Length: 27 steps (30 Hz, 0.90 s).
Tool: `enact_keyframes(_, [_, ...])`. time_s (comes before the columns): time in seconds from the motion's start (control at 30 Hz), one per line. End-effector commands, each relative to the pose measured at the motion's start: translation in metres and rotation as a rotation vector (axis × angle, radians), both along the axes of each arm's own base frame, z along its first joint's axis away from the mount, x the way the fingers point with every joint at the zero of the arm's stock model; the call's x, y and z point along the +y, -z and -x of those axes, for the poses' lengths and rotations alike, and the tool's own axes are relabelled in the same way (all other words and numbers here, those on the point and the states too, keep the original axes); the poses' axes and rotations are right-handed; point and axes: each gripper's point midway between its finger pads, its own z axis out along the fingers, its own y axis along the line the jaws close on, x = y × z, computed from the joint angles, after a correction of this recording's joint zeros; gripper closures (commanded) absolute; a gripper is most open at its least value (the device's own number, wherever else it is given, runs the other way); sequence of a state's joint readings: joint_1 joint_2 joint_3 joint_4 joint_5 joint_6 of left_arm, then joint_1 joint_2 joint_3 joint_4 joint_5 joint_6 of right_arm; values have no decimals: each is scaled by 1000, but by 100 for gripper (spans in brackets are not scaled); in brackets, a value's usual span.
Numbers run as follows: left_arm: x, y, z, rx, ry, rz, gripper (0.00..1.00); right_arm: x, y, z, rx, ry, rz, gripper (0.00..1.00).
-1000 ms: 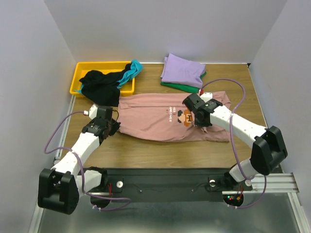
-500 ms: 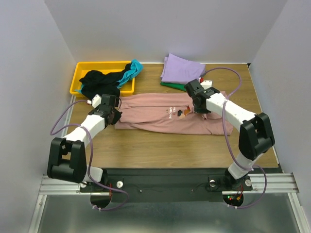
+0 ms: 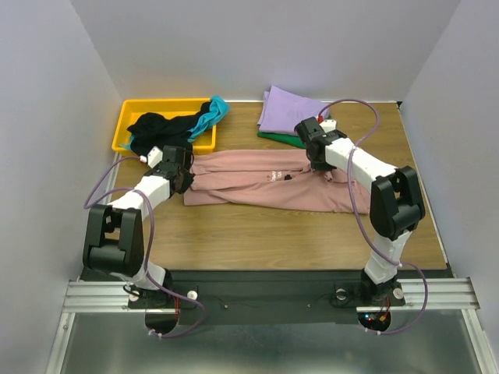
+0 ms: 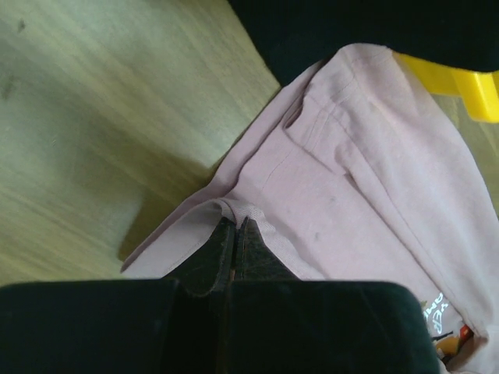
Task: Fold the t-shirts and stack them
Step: Fold the tshirt
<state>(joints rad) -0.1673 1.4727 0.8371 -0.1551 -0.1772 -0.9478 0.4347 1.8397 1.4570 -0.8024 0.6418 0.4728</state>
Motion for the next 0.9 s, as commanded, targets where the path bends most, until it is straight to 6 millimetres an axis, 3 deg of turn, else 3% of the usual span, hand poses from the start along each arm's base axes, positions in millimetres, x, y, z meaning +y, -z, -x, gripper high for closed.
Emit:
enact_keyframes(0.0, [4, -20, -30, -78, 0, -27, 100, -3, -9, -29, -50, -14, 39, 100])
enact_keyframes(0.07, [3, -14, -33, -60, 19, -38, 100, -2, -5, -35, -38, -33, 54, 100])
enact_keyframes(0.13, [0, -13, -37, -49, 39, -40, 75, 0, -4, -47, -41, -67, 68, 100])
enact_keyframes(0.2, [-4, -5, -38, -21, 77, -43, 56, 4, 6, -56, -18, -94, 73, 99])
enact_keyframes(0.23, [-4, -4, -38, -17, 81, -43, 32, 8, 3, -65, -27, -121, 68, 99])
enact_keyframes(0.27, [-4, -4, -38, -20, 81, -42, 26, 9, 10, -70, -17, -135, 71, 99])
enact_keyframes(0.3, [-3, -4, -37, -21, 79, -46, 13, 12, 10, -75, -20, -151, 69, 100])
enact_keyframes(0.37, [-1, -11, -36, -35, 70, -56, 2, 13, 10, -87, -29, -167, 88, 99])
enact_keyframes(0.5, [9, -25, -30, -53, 46, -91, 2, 13, 12, -100, -23, -187, 111, 100])
enact_keyframes(0.73, [23, -46, -20, -86, 2, -142, 2, 10, 17, -102, -2, -204, 146, 96])
enact_keyframes(0.8, [26, -49, -18, -79, -8, -155, 2, 6, 16, -102, -10, -184, 165, 80])
enact_keyframes(0.87, [24, -51, -17, -84, 1, -150, 2, 3, 10, -104, -27, -163, 179, 54])
